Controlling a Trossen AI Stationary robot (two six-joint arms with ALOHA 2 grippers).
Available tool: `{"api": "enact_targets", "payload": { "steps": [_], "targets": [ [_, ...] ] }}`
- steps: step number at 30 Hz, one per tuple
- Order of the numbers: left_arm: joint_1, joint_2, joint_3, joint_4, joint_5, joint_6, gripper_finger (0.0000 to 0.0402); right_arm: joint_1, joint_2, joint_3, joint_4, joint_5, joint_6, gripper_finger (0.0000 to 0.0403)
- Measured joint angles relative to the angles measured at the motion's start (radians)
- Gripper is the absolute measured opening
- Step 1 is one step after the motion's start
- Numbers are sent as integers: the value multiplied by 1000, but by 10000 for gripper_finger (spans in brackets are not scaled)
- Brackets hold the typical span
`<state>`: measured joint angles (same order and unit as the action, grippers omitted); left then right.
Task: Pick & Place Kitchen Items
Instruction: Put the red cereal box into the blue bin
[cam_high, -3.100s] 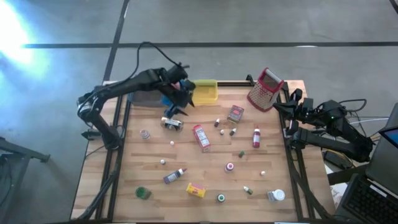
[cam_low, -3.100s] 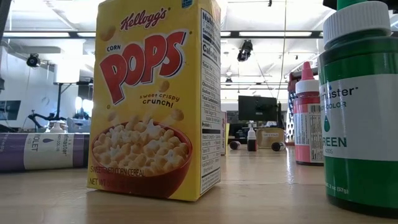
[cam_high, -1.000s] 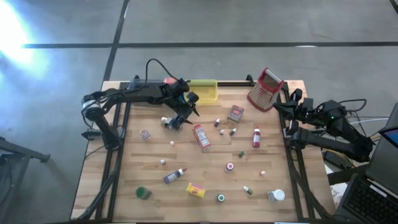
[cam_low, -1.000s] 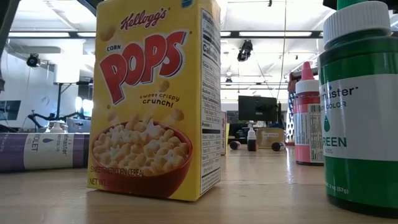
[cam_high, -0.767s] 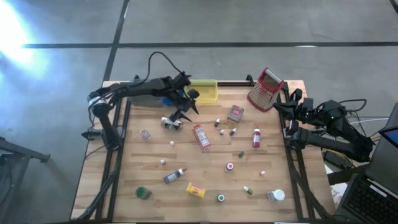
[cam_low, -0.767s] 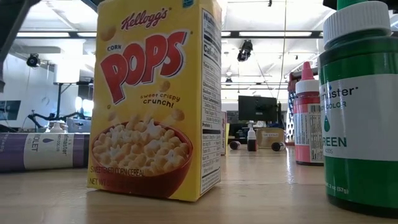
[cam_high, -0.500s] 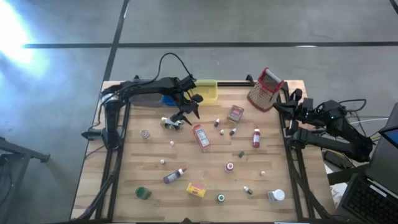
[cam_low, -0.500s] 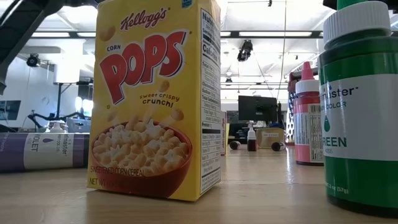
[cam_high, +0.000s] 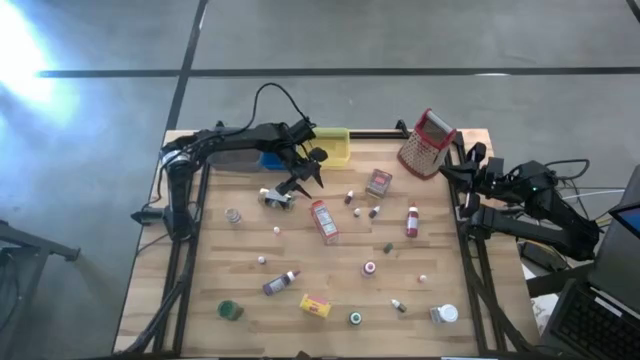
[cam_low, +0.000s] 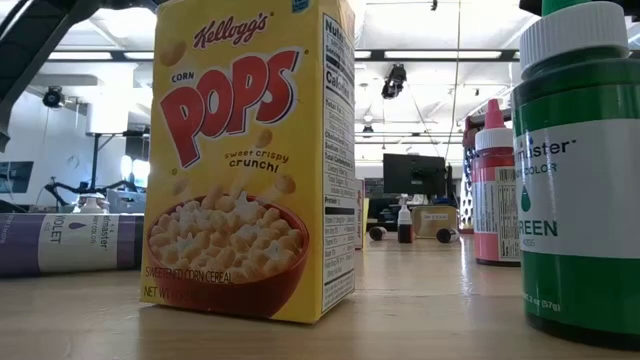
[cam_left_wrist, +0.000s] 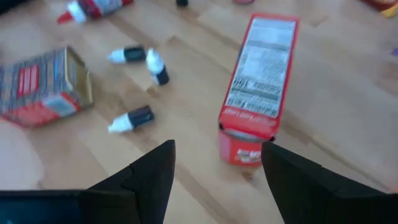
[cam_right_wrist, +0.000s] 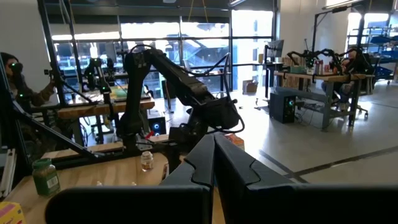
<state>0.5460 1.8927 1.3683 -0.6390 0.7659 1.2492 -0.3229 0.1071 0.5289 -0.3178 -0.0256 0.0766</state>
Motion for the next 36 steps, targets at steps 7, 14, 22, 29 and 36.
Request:
{"api": "enact_targets", "payload": {
  "steps": [7,14,22,29,36],
  "targets": [
    [0,0,-19,-8,68,26,243,0,0,0,0,0,-1,8],
    [2,-1,-33,10,83,33,243,0,0,0,0,0,0,8],
    [3,-1,-39,66,167,-18,243,0,0,0,0,0,0,8],
    [4,-1,-60,79,185,-20,259,0,0,0,0,0,-1,8],
    [8,-1,-89,77,181,51,281,0,0,0,0,0,0,8]
  ]
}}
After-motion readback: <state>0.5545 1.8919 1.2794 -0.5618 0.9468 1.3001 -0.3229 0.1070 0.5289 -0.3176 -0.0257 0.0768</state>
